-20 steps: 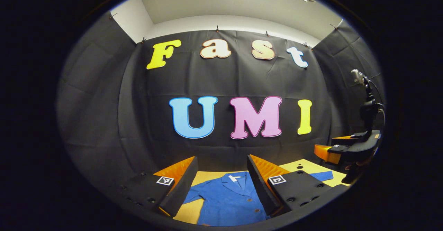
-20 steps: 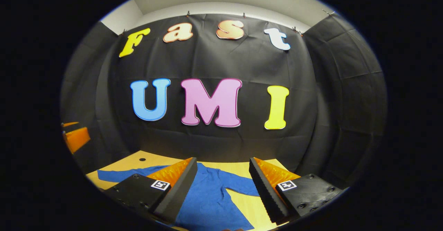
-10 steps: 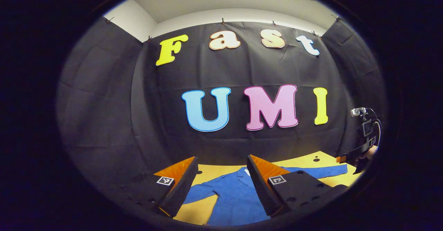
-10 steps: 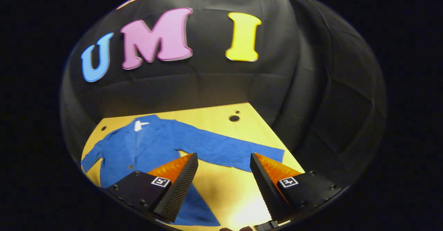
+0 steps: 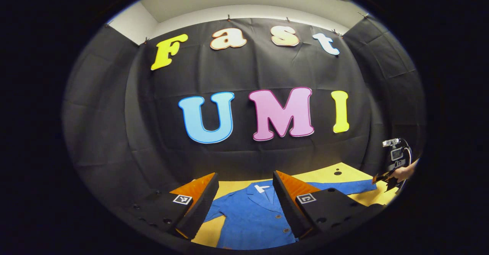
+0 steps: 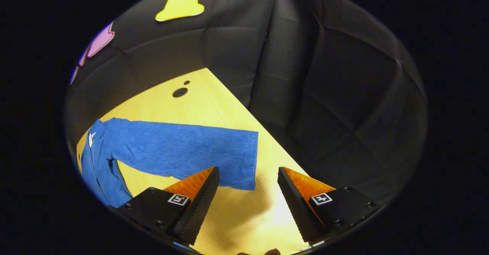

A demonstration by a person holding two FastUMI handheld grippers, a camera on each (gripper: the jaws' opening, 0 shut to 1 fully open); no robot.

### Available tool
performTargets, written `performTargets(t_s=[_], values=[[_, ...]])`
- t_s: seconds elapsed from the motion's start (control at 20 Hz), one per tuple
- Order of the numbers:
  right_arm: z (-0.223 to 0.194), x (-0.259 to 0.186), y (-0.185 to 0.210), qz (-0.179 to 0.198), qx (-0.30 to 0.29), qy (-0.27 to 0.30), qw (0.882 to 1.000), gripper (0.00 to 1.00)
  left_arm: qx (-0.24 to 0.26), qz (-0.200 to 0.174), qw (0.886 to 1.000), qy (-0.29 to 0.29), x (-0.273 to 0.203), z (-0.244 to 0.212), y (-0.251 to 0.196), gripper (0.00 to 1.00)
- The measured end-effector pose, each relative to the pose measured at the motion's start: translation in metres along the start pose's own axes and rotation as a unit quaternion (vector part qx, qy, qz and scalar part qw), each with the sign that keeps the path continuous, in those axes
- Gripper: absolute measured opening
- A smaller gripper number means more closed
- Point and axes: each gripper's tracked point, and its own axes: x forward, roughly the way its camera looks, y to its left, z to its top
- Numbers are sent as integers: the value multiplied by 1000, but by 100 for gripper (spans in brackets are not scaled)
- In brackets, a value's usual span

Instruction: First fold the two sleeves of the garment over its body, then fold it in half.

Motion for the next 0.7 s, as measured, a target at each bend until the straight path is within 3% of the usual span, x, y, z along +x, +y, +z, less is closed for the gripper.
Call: performTargets(t_s=[0.1, 0.35, 0.45, 0.55, 0.65, 0.7], values=[[-3, 14, -5, -8, -19, 9, 1000, 99, -6, -13, 1000, 16, 6, -5, -9, 81], [-13, 35, 10, 8, -2, 39, 999, 98, -103, -15, 993, 57, 10, -18, -12, 82], [-12, 33, 10, 8, 30, 48, 998, 91, -105, -10, 992, 70, 9, -23, -10, 81], [-11, 29, 10, 6, 40, 61, 997, 94, -97, -5, 993, 71, 8, -24, -7, 82], [-13, 36, 13, 18, 49, 60, 997, 43, -101, -6, 992, 70, 8, -24, -7, 81], [-16, 37, 17, 28, 61, 59, 996, 28, -104, -7, 992, 75, 8, -27, -7, 81]])
